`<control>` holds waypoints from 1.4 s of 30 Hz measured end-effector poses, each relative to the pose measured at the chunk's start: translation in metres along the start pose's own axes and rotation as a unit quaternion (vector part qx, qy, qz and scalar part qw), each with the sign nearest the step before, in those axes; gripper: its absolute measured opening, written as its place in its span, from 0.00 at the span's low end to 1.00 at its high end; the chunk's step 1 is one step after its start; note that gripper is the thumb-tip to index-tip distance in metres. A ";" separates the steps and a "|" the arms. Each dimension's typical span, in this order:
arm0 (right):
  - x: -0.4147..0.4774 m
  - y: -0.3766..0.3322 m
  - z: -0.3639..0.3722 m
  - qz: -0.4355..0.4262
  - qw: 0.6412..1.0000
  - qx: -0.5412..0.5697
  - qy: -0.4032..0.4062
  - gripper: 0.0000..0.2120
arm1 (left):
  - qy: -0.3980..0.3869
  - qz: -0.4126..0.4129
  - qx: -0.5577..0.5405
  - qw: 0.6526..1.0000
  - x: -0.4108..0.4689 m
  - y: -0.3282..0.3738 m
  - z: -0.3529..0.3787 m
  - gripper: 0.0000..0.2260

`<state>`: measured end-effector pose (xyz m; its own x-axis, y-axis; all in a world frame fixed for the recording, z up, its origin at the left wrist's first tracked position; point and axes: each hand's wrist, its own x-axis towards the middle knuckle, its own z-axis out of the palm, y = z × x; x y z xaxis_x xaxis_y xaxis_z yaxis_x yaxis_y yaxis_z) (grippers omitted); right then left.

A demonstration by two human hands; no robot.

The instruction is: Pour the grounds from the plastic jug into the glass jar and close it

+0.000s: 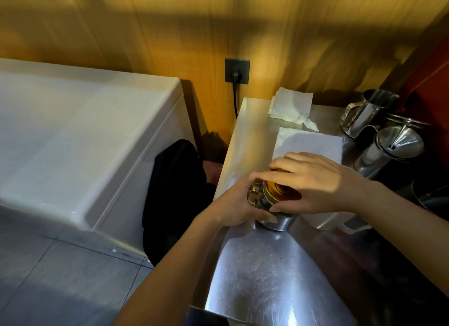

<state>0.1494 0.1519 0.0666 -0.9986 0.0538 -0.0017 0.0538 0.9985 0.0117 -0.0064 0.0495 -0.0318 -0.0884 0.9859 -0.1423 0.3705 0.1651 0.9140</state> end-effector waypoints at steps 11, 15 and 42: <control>0.003 -0.010 0.020 0.034 0.997 -0.015 0.067 0.24 | 0.026 0.011 0.038 0.999 -0.006 0.003 0.003 0.31; 0.002 -0.018 0.023 0.075 0.993 -0.032 0.080 0.25 | 0.056 0.003 0.082 0.995 -0.010 0.001 0.009 0.36; -0.004 -0.035 0.026 0.217 0.969 -0.005 0.116 0.36 | 0.023 -0.003 0.063 0.998 -0.025 0.005 0.009 0.39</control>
<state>0.1515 0.1175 0.0398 -0.8550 0.4642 0.2311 0.4707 0.8818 -0.0300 0.0063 0.0255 -0.0267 -0.1321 0.9830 -0.1276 0.4830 0.1762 0.8577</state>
